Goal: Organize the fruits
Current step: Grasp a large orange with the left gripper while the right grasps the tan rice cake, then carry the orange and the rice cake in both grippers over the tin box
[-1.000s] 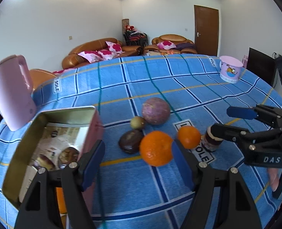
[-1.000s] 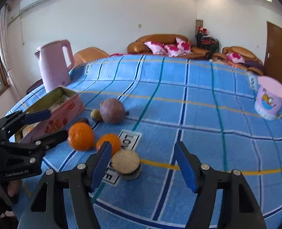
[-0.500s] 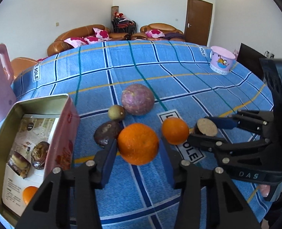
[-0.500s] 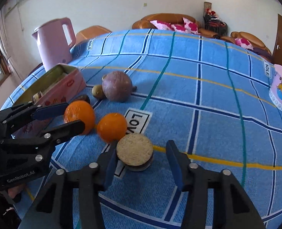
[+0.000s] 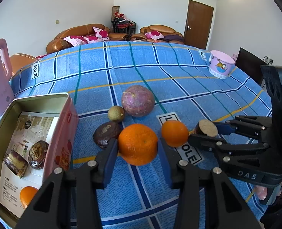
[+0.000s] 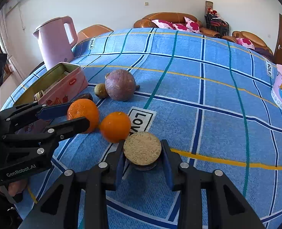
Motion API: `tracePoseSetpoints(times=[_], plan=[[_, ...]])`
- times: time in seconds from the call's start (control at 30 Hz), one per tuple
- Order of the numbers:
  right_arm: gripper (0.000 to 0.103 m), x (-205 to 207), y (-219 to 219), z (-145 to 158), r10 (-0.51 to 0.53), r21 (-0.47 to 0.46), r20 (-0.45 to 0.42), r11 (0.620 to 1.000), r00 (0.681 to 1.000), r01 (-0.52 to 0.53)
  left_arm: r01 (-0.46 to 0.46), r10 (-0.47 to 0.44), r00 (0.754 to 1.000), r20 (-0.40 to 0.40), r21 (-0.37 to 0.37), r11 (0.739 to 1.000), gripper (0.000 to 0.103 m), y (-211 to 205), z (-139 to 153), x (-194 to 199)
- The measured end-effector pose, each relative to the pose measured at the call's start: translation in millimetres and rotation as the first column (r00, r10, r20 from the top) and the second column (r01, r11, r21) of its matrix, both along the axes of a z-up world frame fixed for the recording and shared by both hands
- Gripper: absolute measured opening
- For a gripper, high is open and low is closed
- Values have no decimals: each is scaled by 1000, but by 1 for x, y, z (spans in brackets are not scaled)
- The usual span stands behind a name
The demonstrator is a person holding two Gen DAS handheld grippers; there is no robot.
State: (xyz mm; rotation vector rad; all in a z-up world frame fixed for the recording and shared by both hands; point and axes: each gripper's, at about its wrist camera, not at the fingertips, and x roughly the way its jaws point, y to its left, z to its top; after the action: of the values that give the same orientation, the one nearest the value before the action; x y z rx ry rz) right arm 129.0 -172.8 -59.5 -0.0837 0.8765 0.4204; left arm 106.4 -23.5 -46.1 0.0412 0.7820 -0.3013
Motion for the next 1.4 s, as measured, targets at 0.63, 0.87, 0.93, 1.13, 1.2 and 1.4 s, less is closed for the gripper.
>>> tracePoseSetpoints(times=[0.63, 0.87, 0.93, 1.13, 1.2, 1.4], plan=[[37, -12, -6, 15, -17, 55, 108, 998, 994, 11, -69, 68, 990, 120, 0, 998, 44, 9, 14, -16], [37, -17, -8, 18, -15, 57, 139, 998, 990, 7, -86, 85, 986, 145, -5, 996, 44, 11, 17, -19], [37, -18, -8, 19, -17, 61, 145, 998, 989, 9, -90, 89, 984, 153, -3, 996, 44, 11, 18, -20], [37, -19, -9, 20, -21, 63, 160, 998, 987, 11, -100, 100, 981, 165, -5, 995, 44, 11, 18, -21], [37, -20, -9, 21, -21, 65, 166, 998, 986, 11, -103, 103, 980, 169, -5, 995, 44, 12, 19, -22], [37, -21, -10, 22, -22, 67, 174, 998, 984, 10, -115, 113, 975, 189, -1, 993, 44, 12, 21, -25]])
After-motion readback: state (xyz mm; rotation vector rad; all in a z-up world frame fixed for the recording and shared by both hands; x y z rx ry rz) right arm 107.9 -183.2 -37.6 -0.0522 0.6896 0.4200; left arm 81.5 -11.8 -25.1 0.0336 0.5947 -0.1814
